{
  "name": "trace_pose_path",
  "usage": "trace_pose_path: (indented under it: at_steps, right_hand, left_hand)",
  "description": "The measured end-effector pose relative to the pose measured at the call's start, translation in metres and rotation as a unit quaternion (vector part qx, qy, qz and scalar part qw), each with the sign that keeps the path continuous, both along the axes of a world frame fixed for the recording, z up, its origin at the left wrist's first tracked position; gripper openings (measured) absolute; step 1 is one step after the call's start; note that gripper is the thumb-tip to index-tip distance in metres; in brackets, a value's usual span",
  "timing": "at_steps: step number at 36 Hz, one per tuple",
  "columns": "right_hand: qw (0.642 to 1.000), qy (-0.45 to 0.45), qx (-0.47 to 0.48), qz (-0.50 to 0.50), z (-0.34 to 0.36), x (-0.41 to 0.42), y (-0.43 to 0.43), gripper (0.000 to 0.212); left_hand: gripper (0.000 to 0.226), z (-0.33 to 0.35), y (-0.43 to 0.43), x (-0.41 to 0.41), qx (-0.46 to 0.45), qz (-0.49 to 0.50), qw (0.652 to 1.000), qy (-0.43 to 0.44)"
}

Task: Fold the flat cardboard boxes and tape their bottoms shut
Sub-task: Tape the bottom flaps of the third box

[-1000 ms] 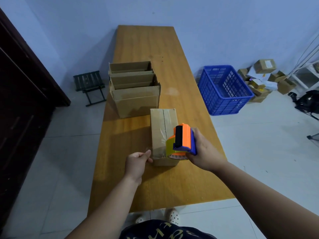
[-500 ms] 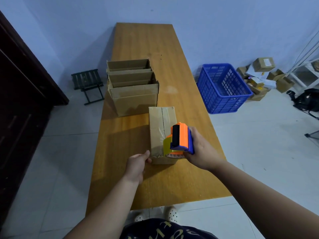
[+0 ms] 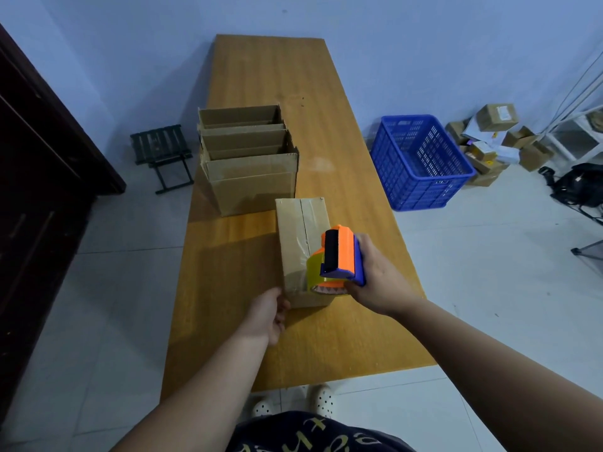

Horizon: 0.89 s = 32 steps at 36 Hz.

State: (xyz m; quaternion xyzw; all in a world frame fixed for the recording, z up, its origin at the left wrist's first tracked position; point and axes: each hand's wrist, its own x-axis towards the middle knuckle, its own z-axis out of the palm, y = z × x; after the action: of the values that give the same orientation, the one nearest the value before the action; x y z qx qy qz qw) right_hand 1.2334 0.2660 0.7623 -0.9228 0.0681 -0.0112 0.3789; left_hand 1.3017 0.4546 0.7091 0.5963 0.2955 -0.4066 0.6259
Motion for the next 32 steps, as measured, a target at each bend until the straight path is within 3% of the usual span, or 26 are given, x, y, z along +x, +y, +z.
trace_pose_path:
  at_steps: [3, 6, 10, 13, 18, 25, 29, 32]
  right_hand:
    - [1.0, 0.001, 0.004, -0.016, 0.0, -0.001, -0.001, 0.062]
    - [0.999, 0.007, 0.015, -0.033, 0.0, 0.0, -0.002, 0.062]
    - [0.999, 0.013, 0.02, -0.024, 0.0, 0.003, 0.001, 0.062]
    - [0.999, 0.014, 0.03, -0.02, 0.001, 0.005, 0.002, 0.061]
    - [0.999, 0.013, 0.037, -0.021, 0.002, 0.006, 0.0, 0.063]
    - [0.999, 0.009, 0.033, -0.024, 0.004, 0.007, 0.002, 0.062]
    - [0.999, 0.014, 0.034, -0.02, 0.005, 0.006, 0.001, 0.062]
    - [0.999, 0.02, 0.033, -0.01, 0.008, 0.007, -0.001, 0.064]
  left_hand:
    - [0.028, -0.008, 0.001, -0.007, 0.045, -0.053, 0.997, -0.028]
    - [0.015, -0.016, 0.004, -0.015, 0.132, -0.076, 0.984, -0.096]
    - [0.043, -0.015, 0.01, -0.02, 0.231, -0.098, 0.928, -0.274]
    - [0.067, -0.007, 0.011, -0.022, 0.16, -0.177, 0.892, -0.384]
    - [0.076, -0.006, 0.008, -0.021, 0.082, -0.229, 0.888, -0.39]
    - [0.077, 0.006, 0.005, -0.006, 0.168, -0.281, 0.897, -0.297]
    - [0.061, 0.019, 0.009, 0.012, 0.178, -0.249, 0.845, -0.438]
    - [0.056, 0.022, 0.003, 0.036, 0.128, -0.331, 0.798, -0.487]
